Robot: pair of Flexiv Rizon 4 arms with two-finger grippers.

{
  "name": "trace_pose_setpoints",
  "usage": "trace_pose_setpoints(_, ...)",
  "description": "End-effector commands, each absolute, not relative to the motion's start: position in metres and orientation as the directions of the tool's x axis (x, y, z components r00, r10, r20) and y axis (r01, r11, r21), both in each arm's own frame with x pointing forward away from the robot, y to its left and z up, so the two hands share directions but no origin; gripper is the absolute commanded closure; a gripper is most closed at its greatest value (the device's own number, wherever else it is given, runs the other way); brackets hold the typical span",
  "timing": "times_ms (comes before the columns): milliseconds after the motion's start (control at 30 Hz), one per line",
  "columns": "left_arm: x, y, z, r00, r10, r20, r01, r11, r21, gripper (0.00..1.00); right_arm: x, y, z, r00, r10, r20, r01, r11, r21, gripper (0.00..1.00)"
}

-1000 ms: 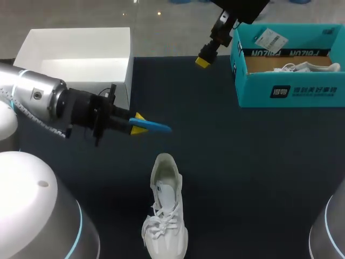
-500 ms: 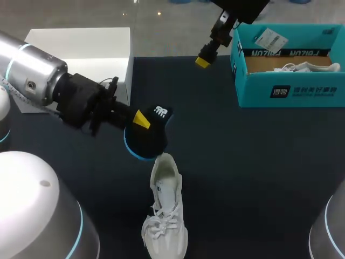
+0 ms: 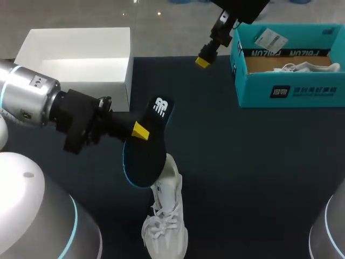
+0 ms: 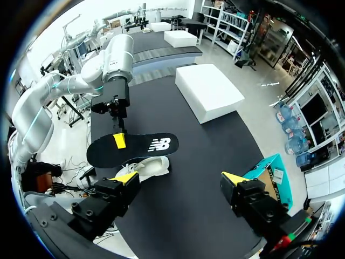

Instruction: Take the shoe out of the shoebox, open the shoe tongue, remove and reinsert the insole, then place the shoe into the shoebox

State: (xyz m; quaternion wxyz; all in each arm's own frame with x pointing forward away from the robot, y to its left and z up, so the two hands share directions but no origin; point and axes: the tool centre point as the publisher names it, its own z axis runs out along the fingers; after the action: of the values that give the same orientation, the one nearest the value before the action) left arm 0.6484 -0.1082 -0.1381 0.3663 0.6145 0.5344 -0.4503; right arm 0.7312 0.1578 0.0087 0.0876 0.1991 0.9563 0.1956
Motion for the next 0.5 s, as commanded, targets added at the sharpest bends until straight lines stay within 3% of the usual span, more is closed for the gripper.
trace_pose_setpoints(33, 0.64, -0.106, -0.14, 0.027, 0.322, -0.947, 0.993, -0.117, -0.011, 1.0, 0.733, 0.159, 0.008, -0.906, 0.415, -0.089, 0.347, 0.845, 0.407, 0.0)
trace_pose_setpoints(333, 0.64, -0.106, -0.14, 0.027, 0.322, -0.947, 0.993, -0.117, -0.011, 1.0, 0.733, 0.159, 0.008, -0.906, 0.415, -0.089, 0.347, 0.845, 0.407, 0.0)
trace_pose_setpoints(433, 0.642, -0.114, -0.122, 0.176, 0.198, -0.964, 0.981, -0.116, 0.156, 1.0, 0.733, 0.159, 0.008, -0.906, 0.415, -0.089, 0.347, 0.845, 0.407, 0.0)
trace_pose_setpoints(500, 0.644, -0.114, -0.122, 0.231, 0.23, -0.945, 0.971, -0.11, 0.21, 1.0, 0.733, 0.159, 0.008, -0.906, 0.415, -0.089, 0.347, 0.845, 0.407, 0.0)
